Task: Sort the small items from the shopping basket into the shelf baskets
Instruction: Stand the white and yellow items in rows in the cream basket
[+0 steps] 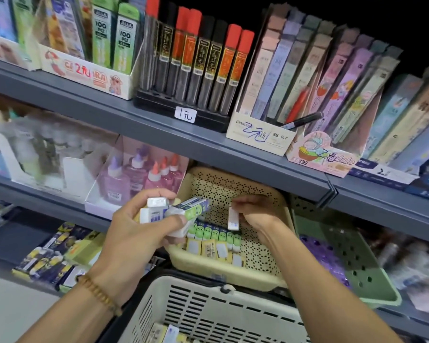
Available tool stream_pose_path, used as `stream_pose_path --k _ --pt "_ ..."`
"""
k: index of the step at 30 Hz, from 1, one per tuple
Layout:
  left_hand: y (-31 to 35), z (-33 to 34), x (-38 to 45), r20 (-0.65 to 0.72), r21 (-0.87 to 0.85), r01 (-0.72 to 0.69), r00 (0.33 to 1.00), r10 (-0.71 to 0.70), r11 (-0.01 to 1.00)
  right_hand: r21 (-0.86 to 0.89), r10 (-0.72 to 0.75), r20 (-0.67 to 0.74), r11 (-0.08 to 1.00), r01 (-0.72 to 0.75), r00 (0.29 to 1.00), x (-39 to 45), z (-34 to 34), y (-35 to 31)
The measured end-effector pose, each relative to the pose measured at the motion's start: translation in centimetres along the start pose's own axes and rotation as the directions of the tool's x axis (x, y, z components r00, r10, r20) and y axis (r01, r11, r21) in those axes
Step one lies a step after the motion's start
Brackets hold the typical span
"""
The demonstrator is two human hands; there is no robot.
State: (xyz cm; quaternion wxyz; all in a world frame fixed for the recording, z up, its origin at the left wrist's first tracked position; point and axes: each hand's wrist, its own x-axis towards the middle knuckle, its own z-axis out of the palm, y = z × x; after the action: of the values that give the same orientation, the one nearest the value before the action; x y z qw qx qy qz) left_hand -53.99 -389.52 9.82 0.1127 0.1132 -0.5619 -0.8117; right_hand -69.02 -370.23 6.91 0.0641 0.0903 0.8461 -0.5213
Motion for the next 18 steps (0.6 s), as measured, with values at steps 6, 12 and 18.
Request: stream_pose_path --k 6,12,18 --pt "-0.4 -1.2 1.1 -0.002 -0.018 0.009 1.000 -0.009 1.000 -0.219 -0.050 0.126 0.973 0.077 0.991 4.1 2.9 -0.4" --pt "-0.6 -1.6 1.6 -0.001 0.001 0.011 1.000 -0.011 1.000 -0.508 -0.190 0.294 0.799 0.322 0.937 3.7 2.5 -0.8" --pt "-0.4 -1.2 1.0 0.007 -0.006 0.015 1.000 -0.015 1.000 -0.524 -0.017 0.604 0.744 0.414 0.797 -1.5 -0.1 -0.7"
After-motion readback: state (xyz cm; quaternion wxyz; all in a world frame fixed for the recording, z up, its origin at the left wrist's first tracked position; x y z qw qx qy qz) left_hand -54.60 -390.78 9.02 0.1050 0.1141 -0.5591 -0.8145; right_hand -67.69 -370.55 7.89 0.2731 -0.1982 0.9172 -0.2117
